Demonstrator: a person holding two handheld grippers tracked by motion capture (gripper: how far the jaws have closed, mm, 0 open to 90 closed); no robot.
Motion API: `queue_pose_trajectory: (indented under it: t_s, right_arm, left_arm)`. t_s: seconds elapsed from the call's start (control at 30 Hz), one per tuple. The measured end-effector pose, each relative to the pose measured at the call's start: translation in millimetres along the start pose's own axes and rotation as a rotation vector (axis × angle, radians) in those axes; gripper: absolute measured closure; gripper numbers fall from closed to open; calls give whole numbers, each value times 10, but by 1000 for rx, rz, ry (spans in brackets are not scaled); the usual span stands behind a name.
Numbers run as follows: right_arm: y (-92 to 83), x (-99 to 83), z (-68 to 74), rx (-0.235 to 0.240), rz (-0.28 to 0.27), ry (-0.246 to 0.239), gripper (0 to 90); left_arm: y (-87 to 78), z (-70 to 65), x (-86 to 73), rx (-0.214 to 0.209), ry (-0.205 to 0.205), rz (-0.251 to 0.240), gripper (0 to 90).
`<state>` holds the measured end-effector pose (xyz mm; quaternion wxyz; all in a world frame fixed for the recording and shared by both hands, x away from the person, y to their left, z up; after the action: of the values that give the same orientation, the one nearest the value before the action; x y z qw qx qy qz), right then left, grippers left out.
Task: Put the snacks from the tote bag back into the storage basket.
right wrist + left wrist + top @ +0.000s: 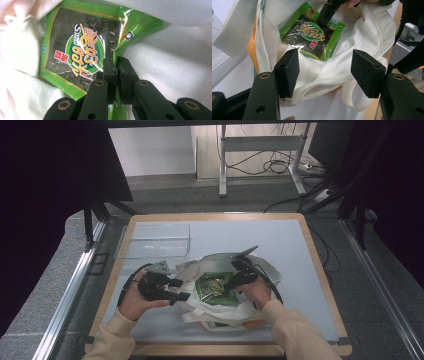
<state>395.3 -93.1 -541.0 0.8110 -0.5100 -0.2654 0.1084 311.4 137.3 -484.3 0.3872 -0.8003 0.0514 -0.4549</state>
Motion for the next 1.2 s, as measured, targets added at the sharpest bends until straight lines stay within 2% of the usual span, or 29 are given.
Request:
queue_pose_trajectory:
  t_s: [0.1,0.33,0.4,0.47,0.6,0.63,0.83,0.9,1.2]
  right_arm:
    - [-31,-5,17,-1,1,8,861]
    - [-230,-18,66,-1,-40,-17,861]
    - [-334,-42,40,-16,-58,-21,861]
    - [-358,-49,31,-15,-61,-21,861]
    - [-493,-85,-22,-21,-94,-26,862]
    - [-551,-98,-27,-22,-115,-39,862]
    - [-685,-112,11,-24,-153,-88,866]
    - [-752,-105,20,-20,-161,-101,869]
    - [-1015,-84,58,-33,-207,-188,871]
  left_arm:
    - [-9,15,-3,2,13,7,395]
    - [-1,3,-1,4,1,-1,393]
    - [-3,7,1,4,7,-2,392]
    - [-10,16,-1,6,14,4,391]
    - [-13,13,-1,6,8,2,391]
    - [-10,8,1,7,3,-3,391]
    - [-20,1,9,11,6,-13,390]
    - [-34,11,10,13,19,-9,390]
    - [-50,10,14,14,15,-18,389]
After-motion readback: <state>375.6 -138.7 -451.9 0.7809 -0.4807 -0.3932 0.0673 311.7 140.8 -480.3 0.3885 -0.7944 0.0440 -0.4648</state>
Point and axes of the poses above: each handheld gripper's, and its own axes: y roughly forward along the jaws, x roughly out of its top, z roughly to its left, the point moved 5 cm from there along y, roughly forward along the jaws, and after that the axes turned 5 degrees about -y, right-handed, at the moved point
